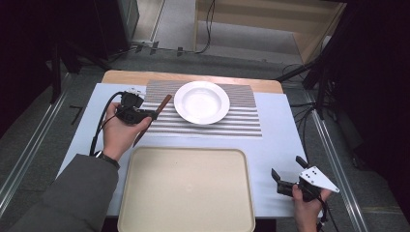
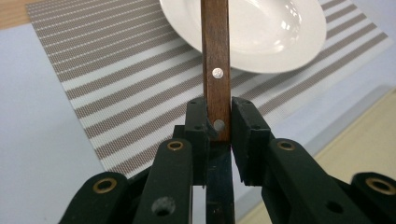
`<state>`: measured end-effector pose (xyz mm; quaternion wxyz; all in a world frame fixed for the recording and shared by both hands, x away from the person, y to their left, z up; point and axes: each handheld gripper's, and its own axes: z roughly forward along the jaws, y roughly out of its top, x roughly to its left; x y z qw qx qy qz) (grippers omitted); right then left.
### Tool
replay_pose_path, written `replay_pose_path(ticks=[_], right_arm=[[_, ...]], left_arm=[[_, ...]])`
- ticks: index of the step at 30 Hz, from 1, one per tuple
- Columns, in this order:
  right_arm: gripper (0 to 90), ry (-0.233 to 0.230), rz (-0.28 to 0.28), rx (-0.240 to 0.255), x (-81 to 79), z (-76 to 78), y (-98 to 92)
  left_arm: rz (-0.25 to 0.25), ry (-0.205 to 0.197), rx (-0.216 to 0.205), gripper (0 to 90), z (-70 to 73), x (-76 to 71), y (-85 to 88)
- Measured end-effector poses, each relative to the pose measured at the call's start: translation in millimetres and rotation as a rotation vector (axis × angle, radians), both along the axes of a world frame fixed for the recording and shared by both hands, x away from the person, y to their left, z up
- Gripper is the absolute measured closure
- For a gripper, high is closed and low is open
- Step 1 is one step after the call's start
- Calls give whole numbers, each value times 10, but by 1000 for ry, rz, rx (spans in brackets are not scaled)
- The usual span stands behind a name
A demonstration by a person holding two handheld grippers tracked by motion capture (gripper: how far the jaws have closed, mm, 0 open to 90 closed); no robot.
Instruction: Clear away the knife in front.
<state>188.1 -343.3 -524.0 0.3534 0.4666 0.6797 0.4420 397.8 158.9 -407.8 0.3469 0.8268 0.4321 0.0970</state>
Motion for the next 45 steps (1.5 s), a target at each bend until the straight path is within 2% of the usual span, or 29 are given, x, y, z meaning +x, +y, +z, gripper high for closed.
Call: replay_pose_path(ticks=[6, 18, 21, 29, 34, 41, 45], right_arm=[[0, 0, 0, 0, 0, 0, 0], [0, 0, 0, -2, 0, 0, 2], [0, 1, -1, -3, 1, 0, 4], [0, 1, -2, -6, 2, 0, 6], [0, 3, -5, -7, 3, -1, 9], [0, 5, -9, -8, 2, 0, 14], [0, 5, -8, -9, 1, -1, 15]], left_arm=[[-25, 0, 8, 768, -25, -173, 5], [-82, 18, -14, 767, -121, -498, 22], [-79, 15, -14, 767, -159, -584, 33], [-92, 45, -21, 767, -323, -829, 65], [-98, 53, -38, 767, -387, -982, 78], [-107, 38, -22, 767, -435, -1219, 77], [-101, 43, -35, 767, -504, -1327, 98]])
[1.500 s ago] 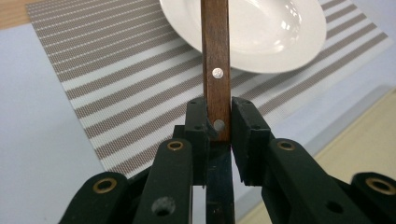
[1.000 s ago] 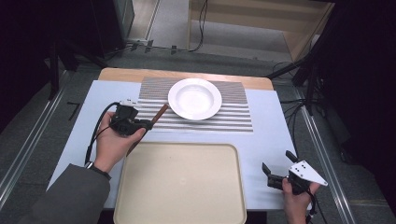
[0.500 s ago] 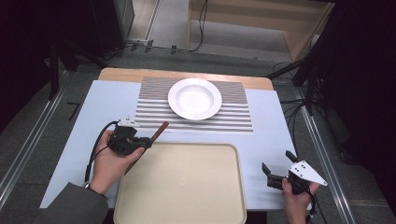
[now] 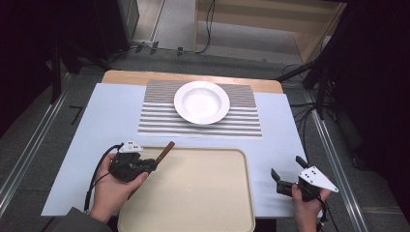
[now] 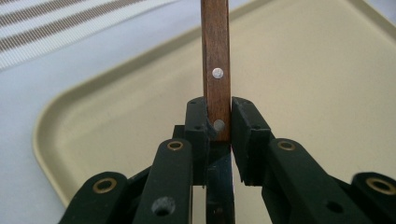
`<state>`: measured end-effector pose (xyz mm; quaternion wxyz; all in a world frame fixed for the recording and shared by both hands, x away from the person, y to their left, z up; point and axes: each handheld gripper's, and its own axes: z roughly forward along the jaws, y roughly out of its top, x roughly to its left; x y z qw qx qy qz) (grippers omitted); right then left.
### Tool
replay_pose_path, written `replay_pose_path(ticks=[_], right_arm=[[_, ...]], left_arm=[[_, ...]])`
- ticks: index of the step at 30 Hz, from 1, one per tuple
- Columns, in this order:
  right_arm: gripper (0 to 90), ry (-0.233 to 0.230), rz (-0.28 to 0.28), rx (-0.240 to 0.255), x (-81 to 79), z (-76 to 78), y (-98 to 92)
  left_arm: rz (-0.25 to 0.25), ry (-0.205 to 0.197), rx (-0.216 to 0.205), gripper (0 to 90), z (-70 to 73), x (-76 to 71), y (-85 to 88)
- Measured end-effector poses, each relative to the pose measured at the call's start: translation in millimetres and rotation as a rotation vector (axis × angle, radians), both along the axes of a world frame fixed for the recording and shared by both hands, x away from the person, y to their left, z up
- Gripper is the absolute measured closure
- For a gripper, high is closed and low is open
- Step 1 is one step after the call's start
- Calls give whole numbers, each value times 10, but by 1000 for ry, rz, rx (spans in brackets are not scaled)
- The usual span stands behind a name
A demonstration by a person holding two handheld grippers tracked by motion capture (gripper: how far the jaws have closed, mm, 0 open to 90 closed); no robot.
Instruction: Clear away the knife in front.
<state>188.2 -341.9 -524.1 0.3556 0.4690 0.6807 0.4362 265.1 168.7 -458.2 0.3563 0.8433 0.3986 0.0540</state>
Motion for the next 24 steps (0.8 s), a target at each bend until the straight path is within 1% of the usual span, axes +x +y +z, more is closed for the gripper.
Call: replay_pose_path(ticks=[1, 4, 7, 12, 13, 16, 18, 20, 24], right_arm=[[0, 1, 0, 0, 0, 0, 1], [0, 2, 0, -3, 1, 0, 2], [0, 3, -1, -3, 1, 0, 3], [0, 0, 2, -8, 5, -1, 3], [0, 1, 1, -8, 6, -1, 4], [0, 0, 2, -10, 6, -1, 5], [0, 0, 2, -9, 6, -1, 4], [0, 0, 1, -10, 6, -1, 5], [0, 1, 0, -9, 7, -1, 7]], left_arm=[[3, -2, 5, 767, -23, -21, 8], [15, 8, -10, 767, -88, -71, 44], [20, 19, -14, 766, -138, -124, 79], [33, 24, -21, 766, -193, -204, 139], [36, 26, -18, 767, -200, -209, 154], [43, 35, -29, 766, -220, -225, 186], [42, 33, -29, 766, -240, -238, 186], [39, 40, -30, 766, -260, -236, 194], [49, 43, -26, 764, -295, -225, 206]])
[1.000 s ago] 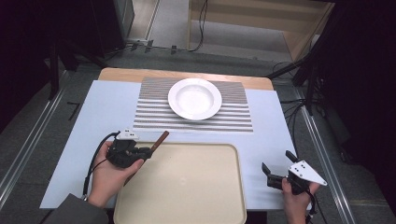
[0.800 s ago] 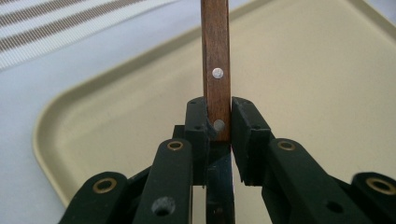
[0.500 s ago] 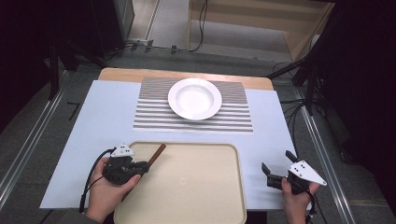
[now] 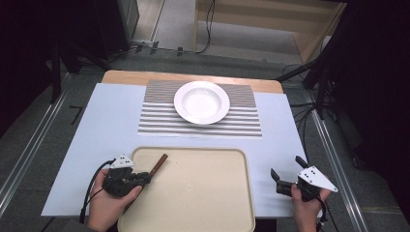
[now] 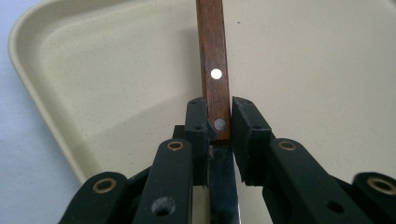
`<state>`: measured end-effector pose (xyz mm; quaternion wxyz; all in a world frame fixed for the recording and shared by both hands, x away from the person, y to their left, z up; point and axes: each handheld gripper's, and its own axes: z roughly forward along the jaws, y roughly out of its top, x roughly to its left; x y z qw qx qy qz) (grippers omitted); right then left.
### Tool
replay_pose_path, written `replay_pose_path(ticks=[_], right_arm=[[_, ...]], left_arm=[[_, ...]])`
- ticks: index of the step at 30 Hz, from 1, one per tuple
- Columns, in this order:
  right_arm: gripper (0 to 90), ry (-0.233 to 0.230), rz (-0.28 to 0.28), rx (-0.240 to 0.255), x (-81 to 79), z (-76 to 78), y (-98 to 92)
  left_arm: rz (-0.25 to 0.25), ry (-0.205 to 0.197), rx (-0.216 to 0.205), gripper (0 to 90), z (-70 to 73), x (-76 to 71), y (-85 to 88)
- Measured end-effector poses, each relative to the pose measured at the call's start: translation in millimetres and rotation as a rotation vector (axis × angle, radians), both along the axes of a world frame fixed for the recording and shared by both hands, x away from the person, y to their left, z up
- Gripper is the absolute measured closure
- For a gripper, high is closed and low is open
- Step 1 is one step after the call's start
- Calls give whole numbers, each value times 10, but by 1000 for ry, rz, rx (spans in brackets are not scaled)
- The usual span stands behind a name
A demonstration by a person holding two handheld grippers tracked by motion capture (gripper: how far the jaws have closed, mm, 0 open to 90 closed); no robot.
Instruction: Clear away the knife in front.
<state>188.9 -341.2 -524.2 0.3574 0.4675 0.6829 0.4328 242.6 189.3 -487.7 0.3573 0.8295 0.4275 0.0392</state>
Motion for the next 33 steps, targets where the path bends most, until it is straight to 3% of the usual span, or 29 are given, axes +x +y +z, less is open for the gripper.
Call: replay_pose_path(ticks=[6, 9, 12, 15, 19, 24, 28, 33], right_arm=[[0, 4, -2, -4, 3, 1, 6], [0, 4, -2, -4, 3, 1, 5], [0, 5, -1, -6, 2, 1, 6], [0, 5, -2, -9, 3, 1, 8], [0, 7, -1, -11, 5, 0, 14], [0, 9, -3, -15, 6, 0, 18], [0, 9, -4, -15, 6, 0, 17], [0, 9, -5, -16, 6, 0, 18]], left_arm=[[4, -1, 0, 759, -45, 17, 18], [17, -4, -31, 702, -37, 26, 47], [23, -37, -51, 689, 8, 21, 59], [-4, -73, -62, 747, 49, -4, 13], [-66, -92, -46, 891, 65, -20, -105], [-135, -66, -17, 895, 23, -3, -243], [-131, -72, 38, 896, -16, 14, -291], [-96, -57, 40, 896, -42, 50, -227]])
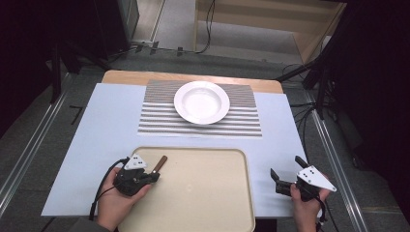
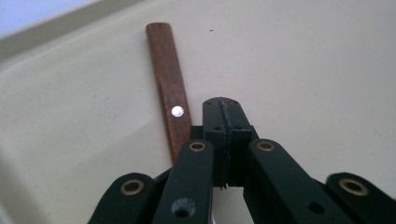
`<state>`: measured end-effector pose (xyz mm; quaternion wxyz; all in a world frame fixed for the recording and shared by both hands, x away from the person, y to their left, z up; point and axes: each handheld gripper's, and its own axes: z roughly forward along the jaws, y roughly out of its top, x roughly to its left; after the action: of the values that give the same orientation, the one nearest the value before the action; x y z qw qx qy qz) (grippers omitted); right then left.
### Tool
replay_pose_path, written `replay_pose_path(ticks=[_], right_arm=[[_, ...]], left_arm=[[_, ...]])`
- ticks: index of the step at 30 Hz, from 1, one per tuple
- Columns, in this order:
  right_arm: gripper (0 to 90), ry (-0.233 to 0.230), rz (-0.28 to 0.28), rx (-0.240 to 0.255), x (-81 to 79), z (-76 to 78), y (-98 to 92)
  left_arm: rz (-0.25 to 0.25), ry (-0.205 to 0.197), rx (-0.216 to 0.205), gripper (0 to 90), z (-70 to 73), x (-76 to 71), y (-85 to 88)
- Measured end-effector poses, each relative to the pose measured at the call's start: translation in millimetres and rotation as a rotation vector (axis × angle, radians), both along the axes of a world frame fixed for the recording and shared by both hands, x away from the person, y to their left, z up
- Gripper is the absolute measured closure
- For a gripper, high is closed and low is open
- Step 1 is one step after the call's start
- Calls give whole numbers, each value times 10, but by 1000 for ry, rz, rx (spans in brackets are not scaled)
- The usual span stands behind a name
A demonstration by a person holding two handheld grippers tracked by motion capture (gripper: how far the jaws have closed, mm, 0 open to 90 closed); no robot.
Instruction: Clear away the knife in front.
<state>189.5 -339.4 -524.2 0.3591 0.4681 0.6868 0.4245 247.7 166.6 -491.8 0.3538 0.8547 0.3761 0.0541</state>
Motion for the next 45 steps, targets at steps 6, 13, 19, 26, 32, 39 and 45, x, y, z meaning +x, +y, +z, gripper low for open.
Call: replay_pose_path(ticks=[6, 13, 19, 26, 32, 39, 45], right_arm=[[0, -1, 1, 5, -2, 0, -4], [0, 2, -2, 7, -1, 0, -4], [0, 2, -2, 7, -1, 0, -3], [0, 3, -2, 7, -1, 1, -3], [0, 3, -3, 7, 0, 0, -2], [0, 4, -4, 7, 1, 1, -1], [0, 3, -3, 7, 0, 1, -2]], left_arm=[[16, 8, 7, 896, -18, 23, 112], [57, 33, -8, 895, -22, 68, 297], [78, 33, -1, 895, -11, 95, 384], [98, 30, -5, 894, -13, 111, 452], [98, 4, -25, 869, -23, 98, 454], [66, -64, -94, 651, 41, 62, 461], [63, -146, -154, 478, 123, 17, 489]])
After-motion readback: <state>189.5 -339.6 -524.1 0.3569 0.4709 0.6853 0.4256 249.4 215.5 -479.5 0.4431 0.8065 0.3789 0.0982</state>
